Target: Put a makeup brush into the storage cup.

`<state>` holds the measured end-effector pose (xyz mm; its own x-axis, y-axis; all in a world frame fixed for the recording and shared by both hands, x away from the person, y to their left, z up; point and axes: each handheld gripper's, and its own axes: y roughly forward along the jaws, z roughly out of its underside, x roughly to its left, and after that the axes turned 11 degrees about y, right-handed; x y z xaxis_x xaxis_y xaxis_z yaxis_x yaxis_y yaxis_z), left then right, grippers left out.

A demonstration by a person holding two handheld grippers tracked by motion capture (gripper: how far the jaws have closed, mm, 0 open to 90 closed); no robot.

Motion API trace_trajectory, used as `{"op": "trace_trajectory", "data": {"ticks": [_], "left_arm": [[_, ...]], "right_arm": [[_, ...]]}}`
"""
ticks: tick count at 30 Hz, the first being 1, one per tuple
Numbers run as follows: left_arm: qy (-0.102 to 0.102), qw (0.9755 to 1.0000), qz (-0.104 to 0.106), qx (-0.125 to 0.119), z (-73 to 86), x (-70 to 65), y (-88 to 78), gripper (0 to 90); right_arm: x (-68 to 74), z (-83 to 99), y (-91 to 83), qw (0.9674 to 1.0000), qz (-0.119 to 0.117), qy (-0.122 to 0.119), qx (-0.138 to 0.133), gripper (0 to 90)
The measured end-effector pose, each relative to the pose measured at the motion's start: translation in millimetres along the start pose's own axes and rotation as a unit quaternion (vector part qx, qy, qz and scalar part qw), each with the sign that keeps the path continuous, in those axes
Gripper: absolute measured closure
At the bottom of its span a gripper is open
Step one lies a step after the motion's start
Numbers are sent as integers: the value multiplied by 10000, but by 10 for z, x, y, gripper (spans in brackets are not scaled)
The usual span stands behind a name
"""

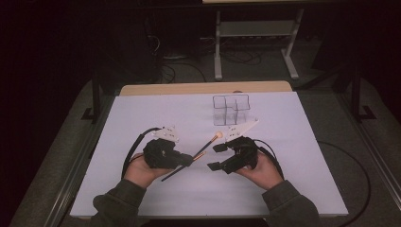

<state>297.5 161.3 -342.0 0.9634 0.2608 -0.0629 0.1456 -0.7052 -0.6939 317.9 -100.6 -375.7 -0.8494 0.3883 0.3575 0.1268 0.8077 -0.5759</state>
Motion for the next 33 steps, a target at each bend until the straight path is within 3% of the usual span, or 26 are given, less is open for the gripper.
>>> {"op": "trace_trajectory", "data": {"ticks": [5, 12, 22, 33], "left_arm": [[18, 10000, 4, -24, -7, -1, 5, 835], [15, 10000, 30, -26, -23, -13, 27, 835], [35, 10000, 32, -53, -32, -19, 38, 835], [196, 9996, 50, -183, -94, -30, 13, 835]], "right_arm": [[-26, -16, 1, 9996, -276, 108, -37, 342], [-39, -28, 11, 9989, -436, 168, -46, 369], [-24, -49, 3, 9987, -498, 125, -43, 380], [33, -149, -83, 9989, -472, 6, 23, 398]]}}
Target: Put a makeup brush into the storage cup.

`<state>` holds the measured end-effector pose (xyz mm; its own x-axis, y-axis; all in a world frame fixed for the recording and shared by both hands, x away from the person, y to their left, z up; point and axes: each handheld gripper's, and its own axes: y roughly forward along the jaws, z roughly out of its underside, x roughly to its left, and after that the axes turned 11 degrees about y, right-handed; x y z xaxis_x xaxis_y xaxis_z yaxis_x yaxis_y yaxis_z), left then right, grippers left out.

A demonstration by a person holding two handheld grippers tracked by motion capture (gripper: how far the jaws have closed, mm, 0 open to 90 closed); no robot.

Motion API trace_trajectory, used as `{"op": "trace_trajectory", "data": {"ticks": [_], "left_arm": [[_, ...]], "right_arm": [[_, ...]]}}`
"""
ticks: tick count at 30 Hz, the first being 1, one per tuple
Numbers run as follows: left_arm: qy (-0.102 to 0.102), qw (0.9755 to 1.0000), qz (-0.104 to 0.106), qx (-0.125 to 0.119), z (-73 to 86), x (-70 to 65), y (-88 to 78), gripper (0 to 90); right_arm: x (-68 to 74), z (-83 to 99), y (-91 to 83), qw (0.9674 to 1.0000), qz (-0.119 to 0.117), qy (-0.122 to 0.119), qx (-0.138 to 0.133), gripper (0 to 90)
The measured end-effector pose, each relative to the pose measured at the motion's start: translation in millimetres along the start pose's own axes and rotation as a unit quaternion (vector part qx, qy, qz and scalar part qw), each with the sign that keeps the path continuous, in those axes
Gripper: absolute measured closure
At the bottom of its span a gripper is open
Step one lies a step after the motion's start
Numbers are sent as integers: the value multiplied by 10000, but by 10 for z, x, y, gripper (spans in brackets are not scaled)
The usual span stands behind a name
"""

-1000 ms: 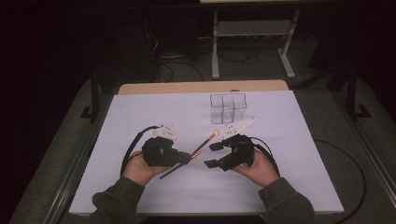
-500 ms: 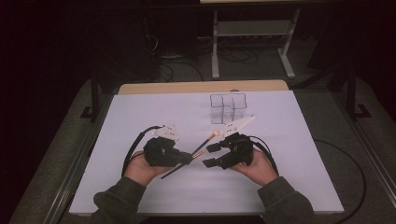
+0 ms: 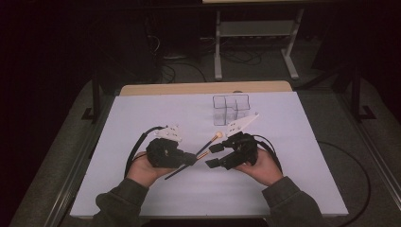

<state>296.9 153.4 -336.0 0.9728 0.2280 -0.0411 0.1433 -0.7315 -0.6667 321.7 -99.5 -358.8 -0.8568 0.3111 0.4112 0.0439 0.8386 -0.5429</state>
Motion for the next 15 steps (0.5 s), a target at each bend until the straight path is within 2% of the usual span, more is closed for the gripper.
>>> {"op": "trace_trajectory", "data": {"ticks": [3, 4, 8, 12, 15], "left_arm": [[22, 10000, 21, -42, -18, 0, -12, 835], [94, 9999, 35, -37, -25, 9, -25, 835], [78, 9999, 15, -100, -34, 0, -31, 835], [166, 9998, 43, -95, -36, -1, -49, 835], [117, 9998, 74, -114, -36, -14, -44, 835]], "right_arm": [[3, -34, -32, 10000, 6, 36, 21, 405], [3, -53, -43, 10000, -10, 23, 40, 417], [14, -82, -50, 10000, -45, 46, 52, 438], [5, -124, -44, 9999, -148, 56, 56, 460], [-4, -142, -33, 9997, -200, 82, 75, 498]]}}
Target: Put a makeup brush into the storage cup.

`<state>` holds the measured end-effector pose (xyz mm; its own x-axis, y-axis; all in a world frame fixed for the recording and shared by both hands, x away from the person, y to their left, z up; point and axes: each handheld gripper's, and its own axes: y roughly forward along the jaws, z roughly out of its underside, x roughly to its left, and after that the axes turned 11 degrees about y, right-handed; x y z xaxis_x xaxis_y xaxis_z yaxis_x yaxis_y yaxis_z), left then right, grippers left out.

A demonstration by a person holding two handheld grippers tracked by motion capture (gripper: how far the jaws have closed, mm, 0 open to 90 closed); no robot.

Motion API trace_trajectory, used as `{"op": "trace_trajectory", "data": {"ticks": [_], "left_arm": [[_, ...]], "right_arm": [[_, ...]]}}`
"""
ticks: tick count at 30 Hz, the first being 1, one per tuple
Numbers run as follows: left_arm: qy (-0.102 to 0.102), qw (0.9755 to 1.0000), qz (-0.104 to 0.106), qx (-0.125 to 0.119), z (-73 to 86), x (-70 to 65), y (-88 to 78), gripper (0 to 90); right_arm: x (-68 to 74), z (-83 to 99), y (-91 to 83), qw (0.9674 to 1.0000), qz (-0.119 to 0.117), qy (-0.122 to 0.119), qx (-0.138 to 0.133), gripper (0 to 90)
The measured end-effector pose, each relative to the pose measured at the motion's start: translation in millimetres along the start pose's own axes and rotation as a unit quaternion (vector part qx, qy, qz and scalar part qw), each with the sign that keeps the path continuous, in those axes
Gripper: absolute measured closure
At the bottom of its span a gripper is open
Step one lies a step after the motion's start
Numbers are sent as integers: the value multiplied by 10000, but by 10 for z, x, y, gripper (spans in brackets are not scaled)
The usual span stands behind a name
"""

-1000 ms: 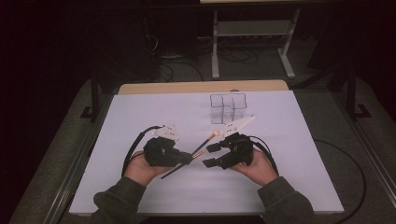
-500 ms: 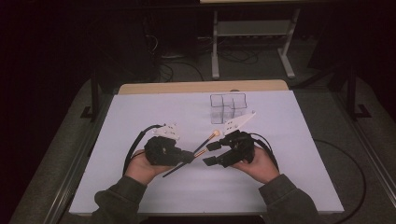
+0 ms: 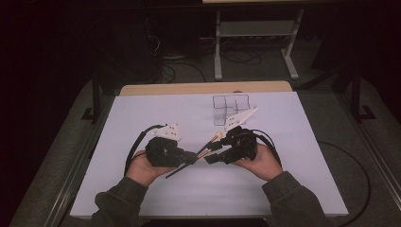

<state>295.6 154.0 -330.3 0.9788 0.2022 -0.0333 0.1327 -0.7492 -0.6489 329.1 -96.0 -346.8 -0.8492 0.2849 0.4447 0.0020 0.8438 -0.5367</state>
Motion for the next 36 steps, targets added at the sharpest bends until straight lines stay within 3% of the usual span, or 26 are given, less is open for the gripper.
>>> {"op": "trace_trajectory", "data": {"ticks": [9, 14, 18, 21, 24, 30, 36], "left_arm": [[77, 9999, 72, 52, -9, -14, 41, 835], [131, 9998, 105, 76, -13, -21, 64, 835], [194, 9997, 126, 126, -12, -30, 87, 835], [252, 9993, 223, 181, -10, -36, 123, 834], [208, 9991, 294, 216, 0, -36, 141, 810], [213, 9974, 377, 578, 66, -40, 197, 763], [193, 9959, 383, 802, 143, -50, 232, 778]], "right_arm": [[-23, -5, 7, 9996, -273, 72, 76, 635], [-38, -3, 7, 9990, -418, 100, 128, 767], [-48, -5, 4, 9987, -488, 55, 131, 798], [-24, -15, 8, 9977, -671, 10, 108, 822], [14, -23, 11, 9979, -601, -105, 202, 830], [80, -48, -5, 9984, -416, -260, 284, 831], [126, -75, -45, 9982, -312, -367, 346, 832]]}}
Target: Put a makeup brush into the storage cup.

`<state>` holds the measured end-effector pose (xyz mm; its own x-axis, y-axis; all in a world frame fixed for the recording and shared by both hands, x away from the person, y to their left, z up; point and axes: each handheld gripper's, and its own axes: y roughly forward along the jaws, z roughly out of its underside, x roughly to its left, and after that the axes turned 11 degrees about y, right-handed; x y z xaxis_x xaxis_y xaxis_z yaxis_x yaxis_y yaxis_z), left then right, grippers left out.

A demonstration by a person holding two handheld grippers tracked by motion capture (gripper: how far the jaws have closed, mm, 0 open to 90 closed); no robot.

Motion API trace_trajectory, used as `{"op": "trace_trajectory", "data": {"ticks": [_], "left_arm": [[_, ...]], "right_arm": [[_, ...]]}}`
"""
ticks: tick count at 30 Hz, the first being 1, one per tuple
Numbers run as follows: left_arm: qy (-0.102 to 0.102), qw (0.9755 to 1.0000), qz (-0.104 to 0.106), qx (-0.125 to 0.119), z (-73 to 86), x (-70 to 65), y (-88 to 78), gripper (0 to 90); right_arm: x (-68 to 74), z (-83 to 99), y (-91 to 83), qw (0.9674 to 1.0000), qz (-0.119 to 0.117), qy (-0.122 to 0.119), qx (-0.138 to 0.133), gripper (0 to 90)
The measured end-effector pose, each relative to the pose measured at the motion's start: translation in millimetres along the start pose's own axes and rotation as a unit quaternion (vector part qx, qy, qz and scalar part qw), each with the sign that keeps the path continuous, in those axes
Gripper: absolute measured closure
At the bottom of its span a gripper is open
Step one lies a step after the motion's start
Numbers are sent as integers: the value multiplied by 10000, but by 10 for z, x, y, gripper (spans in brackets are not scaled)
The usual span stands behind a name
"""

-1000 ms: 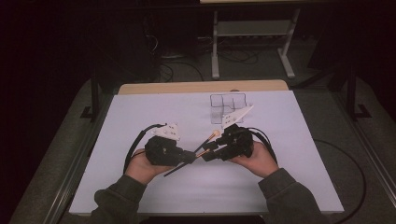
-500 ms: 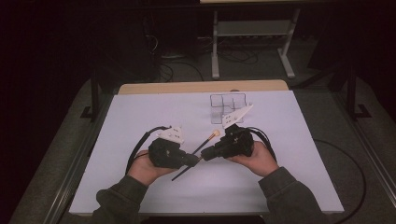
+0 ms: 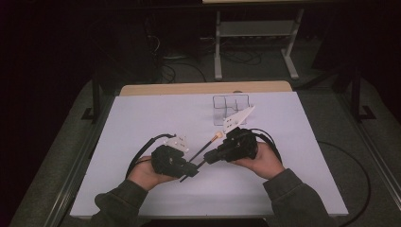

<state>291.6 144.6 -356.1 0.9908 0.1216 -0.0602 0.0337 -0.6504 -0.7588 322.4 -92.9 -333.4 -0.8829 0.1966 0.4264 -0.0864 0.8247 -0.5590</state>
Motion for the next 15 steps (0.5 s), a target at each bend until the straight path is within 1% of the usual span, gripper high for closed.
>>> {"op": "trace_trajectory", "data": {"ticks": [2, 3, 10, 12, 15], "left_arm": [[8, 10000, 9, 19, 6, -4, -3, 785], [-2, 10000, 6, 15, 8, -7, -4, 789], [24, 10000, -19, 86, 22, -5, -5, 795], [51, 9999, -26, 101, 19, -13, 6, 815], [177, 9997, 24, 150, 9, -27, 24, 827]], "right_arm": [[19, -9, -2, 10000, 23, -10, 24, 831], [16, -15, 1, 10000, 10, -65, 18, 831], [40, -33, -3, 10000, 53, -55, 50, 832], [41, -31, 2, 9999, 63, -65, 59, 831], [44, -32, 10, 9999, 61, -71, 50, 827]]}}
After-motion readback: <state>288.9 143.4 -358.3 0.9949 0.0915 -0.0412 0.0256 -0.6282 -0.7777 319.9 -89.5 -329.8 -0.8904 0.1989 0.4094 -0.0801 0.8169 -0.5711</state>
